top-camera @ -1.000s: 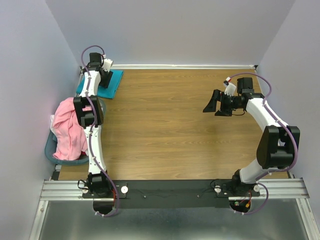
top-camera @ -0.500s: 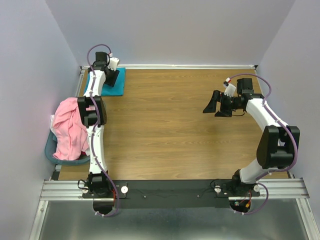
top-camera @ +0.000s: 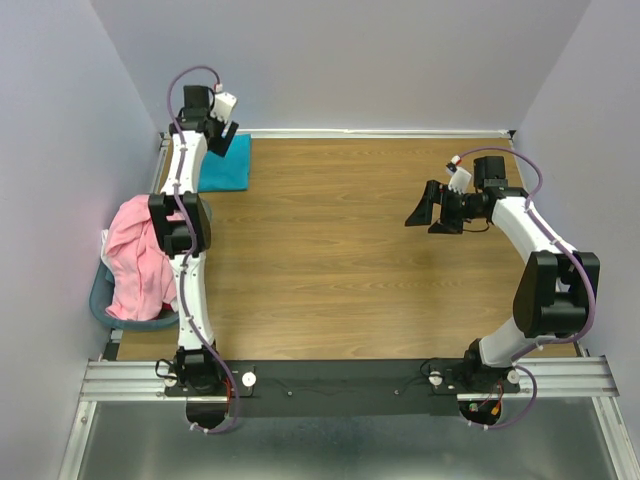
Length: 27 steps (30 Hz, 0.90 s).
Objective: Fold and stack the t-shirts
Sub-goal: Reset both grippers
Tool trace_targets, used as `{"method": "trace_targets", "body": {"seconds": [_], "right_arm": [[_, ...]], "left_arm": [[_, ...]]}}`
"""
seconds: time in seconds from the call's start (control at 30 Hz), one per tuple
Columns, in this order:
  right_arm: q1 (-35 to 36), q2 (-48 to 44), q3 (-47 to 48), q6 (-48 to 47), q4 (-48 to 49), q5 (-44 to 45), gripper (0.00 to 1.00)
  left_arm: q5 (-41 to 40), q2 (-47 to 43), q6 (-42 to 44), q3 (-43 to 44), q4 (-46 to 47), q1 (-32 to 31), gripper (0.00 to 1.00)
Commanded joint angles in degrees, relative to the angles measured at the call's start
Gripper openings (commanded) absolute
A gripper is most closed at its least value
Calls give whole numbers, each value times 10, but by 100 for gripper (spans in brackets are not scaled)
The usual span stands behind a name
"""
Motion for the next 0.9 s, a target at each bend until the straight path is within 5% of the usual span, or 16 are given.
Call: {"method": "trace_targets", "body": {"seconds": [0.0, 0.17, 0.47, 0.87], "right_arm": [[-5, -19, 14, -2, -4, -20, 100], [-5, -42, 19, -1, -4, -15, 100], [-5, -99, 33, -24, -7, 46, 100], [-5, -164, -65, -69, -22, 144, 100]], "left_arm": [[-53, -134, 54, 12, 73, -19, 90], [-37, -239, 67, -11, 63, -38, 93], [31, -380, -41, -168, -28, -188, 93], [122, -622, -134, -676, 174, -258, 98]]}}
